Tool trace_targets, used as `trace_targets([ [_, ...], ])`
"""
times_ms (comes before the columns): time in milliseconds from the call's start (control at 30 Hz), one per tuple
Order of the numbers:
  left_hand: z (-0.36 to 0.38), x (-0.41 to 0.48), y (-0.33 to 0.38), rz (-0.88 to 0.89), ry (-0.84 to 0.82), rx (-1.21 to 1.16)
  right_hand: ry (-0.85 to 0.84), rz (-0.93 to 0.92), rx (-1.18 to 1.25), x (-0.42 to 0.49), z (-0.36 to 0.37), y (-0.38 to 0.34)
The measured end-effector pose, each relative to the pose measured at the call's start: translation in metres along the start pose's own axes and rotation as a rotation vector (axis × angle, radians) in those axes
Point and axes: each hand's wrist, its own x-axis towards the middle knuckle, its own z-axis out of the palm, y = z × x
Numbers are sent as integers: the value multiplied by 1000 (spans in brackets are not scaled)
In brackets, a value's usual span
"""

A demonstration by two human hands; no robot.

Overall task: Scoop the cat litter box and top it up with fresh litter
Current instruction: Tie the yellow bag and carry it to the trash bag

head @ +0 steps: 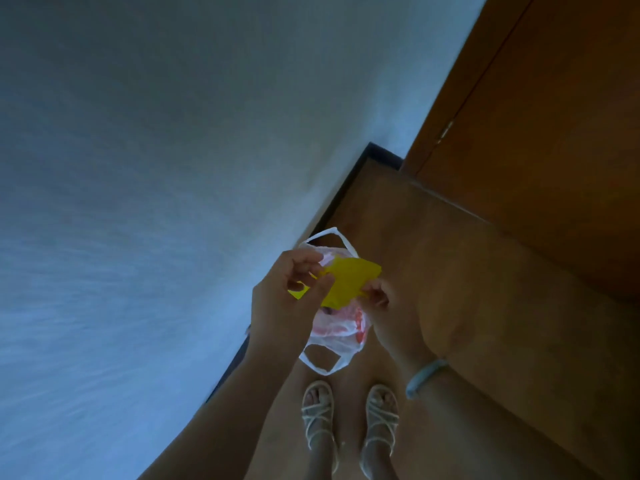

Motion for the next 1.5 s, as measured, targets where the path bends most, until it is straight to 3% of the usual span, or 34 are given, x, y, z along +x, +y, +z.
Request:
trace_targets([
  [233, 31, 49, -108, -102, -50, 31, 69, 78, -21, 42, 59, 86],
  [600, 81, 79, -226, -181, -87, 104, -47, 215, -40, 74, 115, 186],
  [867, 116, 91, -286, -231, -140, 291, -196, 257, -80, 88, 114, 221],
  [1167, 111, 88, -276, -197, -250, 372, -190, 190, -182, 95, 100, 192],
  [1500, 71, 70, -205, -34, -321, 868, -223, -64, -365, 76, 61, 98],
])
